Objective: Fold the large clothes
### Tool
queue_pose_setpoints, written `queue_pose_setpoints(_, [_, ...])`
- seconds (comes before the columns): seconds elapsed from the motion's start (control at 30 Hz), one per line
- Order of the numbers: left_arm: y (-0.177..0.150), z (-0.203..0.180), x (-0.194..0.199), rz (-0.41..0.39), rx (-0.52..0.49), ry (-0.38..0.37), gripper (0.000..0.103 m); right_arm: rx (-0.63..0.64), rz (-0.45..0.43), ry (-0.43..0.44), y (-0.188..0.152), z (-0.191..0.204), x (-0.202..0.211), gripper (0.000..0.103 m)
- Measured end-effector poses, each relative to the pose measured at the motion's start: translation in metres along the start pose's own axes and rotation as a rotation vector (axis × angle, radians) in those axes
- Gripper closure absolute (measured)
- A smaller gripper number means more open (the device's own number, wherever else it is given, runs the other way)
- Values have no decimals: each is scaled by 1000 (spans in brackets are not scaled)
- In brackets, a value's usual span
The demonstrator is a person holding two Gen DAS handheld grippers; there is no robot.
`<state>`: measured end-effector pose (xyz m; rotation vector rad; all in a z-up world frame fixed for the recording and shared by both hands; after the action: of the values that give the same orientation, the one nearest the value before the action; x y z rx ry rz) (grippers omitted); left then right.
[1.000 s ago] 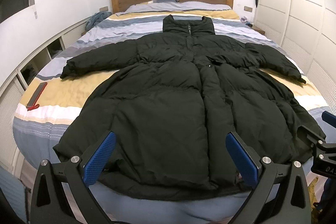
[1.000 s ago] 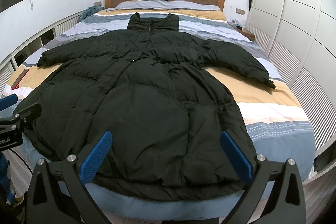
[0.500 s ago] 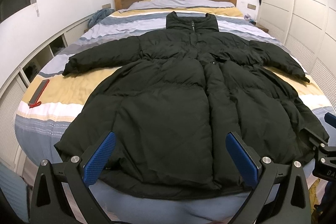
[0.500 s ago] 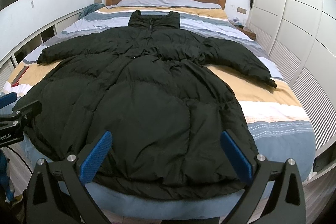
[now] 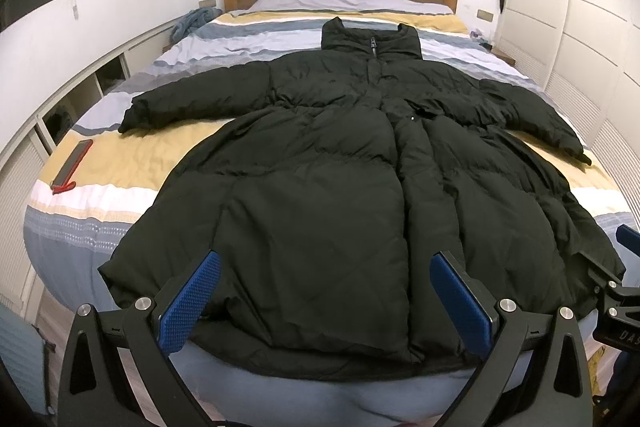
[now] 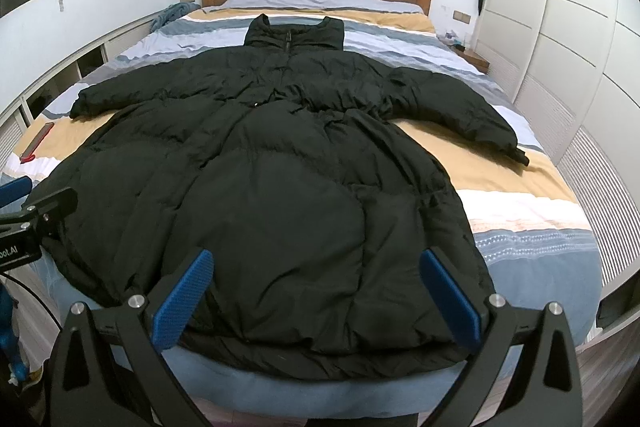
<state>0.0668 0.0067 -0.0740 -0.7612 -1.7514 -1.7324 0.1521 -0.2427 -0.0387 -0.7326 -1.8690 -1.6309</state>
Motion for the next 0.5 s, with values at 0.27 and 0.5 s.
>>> queue_pose_setpoints(0.27, [-1, 1, -4, 15, 4, 0, 1, -2, 11, 2, -1, 1, -3, 0])
queue_pose_setpoints(0.5, [-2, 2, -9, 23, 7, -1, 1, -1, 18, 4, -2, 2, -7, 0])
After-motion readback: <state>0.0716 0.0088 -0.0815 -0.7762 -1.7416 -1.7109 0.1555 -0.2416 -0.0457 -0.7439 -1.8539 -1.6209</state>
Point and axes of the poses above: each gripper's, at about its wrist camera, not at the fingertips, and x roughly against the way its jaws point, z to its left, y to its top, the point moved 9 cm from there along -x, roughly the way its jaws point, and after that the axes turned 1 degree about -y, right-handed, at the moved point
